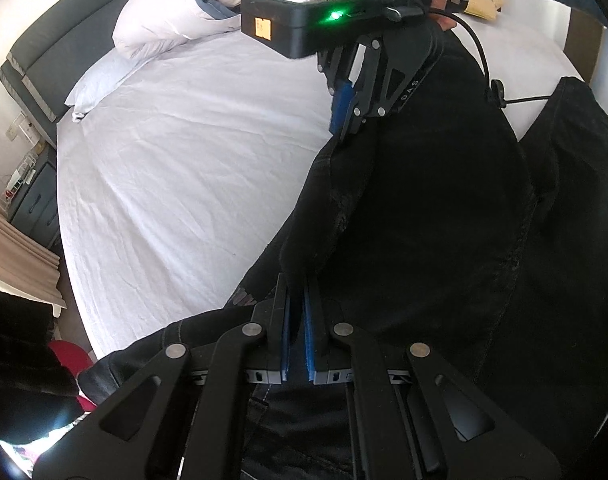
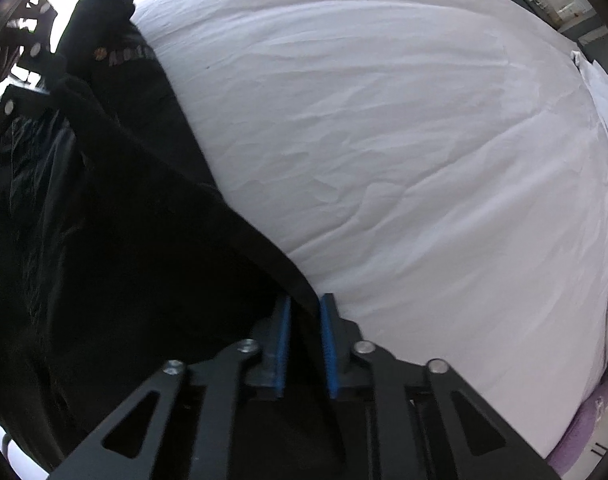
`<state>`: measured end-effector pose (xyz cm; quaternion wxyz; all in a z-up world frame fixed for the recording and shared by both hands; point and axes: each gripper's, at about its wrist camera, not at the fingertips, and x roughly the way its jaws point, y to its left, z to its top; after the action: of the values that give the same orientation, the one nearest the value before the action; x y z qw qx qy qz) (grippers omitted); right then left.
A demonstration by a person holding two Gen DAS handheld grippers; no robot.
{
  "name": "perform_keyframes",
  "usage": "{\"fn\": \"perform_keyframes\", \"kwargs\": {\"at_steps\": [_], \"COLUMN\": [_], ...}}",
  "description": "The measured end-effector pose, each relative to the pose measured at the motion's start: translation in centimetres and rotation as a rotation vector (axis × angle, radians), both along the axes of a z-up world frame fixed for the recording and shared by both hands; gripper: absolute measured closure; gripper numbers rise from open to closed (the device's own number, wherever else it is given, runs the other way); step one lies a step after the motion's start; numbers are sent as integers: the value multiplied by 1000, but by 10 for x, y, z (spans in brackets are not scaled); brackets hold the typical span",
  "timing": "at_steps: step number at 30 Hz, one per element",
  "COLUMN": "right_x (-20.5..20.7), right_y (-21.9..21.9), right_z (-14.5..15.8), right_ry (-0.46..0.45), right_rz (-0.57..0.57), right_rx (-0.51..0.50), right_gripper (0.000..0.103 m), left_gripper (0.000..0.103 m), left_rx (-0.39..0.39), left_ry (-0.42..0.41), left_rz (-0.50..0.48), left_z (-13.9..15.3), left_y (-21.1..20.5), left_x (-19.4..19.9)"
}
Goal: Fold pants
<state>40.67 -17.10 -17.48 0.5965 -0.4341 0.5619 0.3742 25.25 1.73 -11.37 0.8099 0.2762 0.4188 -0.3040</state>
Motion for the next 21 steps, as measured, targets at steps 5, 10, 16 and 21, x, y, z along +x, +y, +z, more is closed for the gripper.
{"fn": "perform_keyframes", "kwargs": {"at_steps": [5, 10, 16, 21], "right_x": [-11, -29, -72, -137], "right_y": [-1, -15, -30, -38], "right_z": [16, 55, 100, 104], "right_ry": [-88, -224, -387, -484], "right_rz": [14, -18, -47, -2], "right_rx": [13, 87, 136, 83], "right_gripper": [97, 97, 97, 97], "left_gripper": [98, 98, 98, 98], "left_rx": [-9, -34, -67, -76], "left_ry": [-17, -36, -71, -114], "left_rz": [17, 45, 65, 23], "left_z": [8, 21, 47, 62], "left_y": [2, 5, 5, 1], "left_x": [-1, -6, -26, -66]}}
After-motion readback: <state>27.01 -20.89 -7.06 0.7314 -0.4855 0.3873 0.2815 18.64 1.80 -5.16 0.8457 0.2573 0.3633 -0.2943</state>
